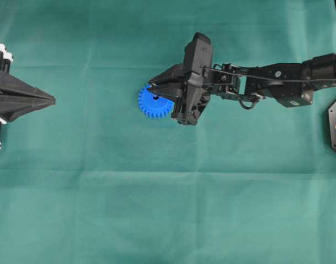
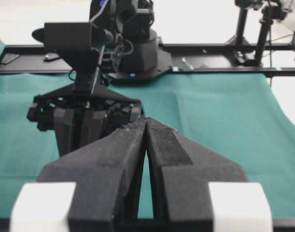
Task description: Insert the shaft placed at a random location into the center hole of the medium gear at another random location.
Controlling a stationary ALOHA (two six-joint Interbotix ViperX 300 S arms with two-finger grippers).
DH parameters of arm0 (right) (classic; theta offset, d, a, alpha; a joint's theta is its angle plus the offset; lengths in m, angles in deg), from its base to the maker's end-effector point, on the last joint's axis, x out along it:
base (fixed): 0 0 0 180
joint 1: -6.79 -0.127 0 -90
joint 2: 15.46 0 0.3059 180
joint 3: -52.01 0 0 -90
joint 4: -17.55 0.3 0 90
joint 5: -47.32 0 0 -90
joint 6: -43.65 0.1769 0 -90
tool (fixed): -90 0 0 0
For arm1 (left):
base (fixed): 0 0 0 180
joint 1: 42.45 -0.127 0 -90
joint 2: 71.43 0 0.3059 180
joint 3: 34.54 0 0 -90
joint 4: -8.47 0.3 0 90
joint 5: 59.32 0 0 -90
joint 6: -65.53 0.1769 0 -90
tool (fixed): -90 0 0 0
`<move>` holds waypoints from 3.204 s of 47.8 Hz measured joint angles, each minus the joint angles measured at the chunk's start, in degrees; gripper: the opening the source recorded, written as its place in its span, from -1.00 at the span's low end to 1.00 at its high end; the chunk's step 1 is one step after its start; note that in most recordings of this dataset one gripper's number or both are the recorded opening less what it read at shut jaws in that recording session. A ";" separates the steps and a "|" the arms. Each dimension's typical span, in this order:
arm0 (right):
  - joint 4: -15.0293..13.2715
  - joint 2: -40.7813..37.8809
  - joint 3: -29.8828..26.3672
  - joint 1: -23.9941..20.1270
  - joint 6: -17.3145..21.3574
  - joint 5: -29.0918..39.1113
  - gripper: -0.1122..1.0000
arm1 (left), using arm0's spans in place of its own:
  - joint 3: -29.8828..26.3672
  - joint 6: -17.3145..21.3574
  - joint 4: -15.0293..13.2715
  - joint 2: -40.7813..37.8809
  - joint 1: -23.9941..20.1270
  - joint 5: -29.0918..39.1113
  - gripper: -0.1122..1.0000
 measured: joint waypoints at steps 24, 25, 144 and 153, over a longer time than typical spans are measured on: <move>0.44 -1.49 -0.70 0.00 0.00 -0.88 -0.54 | 0.00 0.00 0.00 0.00 -0.18 0.00 -0.80; 0.44 -1.49 -0.70 -0.09 0.00 -0.88 -0.54 | 0.00 0.00 -0.09 0.00 -0.18 0.00 -0.80; 0.53 -3.69 1.32 -0.97 0.00 -0.88 0.64 | 0.00 0.00 -0.09 0.00 -0.18 0.00 -0.80; 0.53 -3.69 1.32 -1.14 0.00 -0.79 0.74 | 0.00 0.00 -0.09 0.00 -0.18 -0.09 -0.80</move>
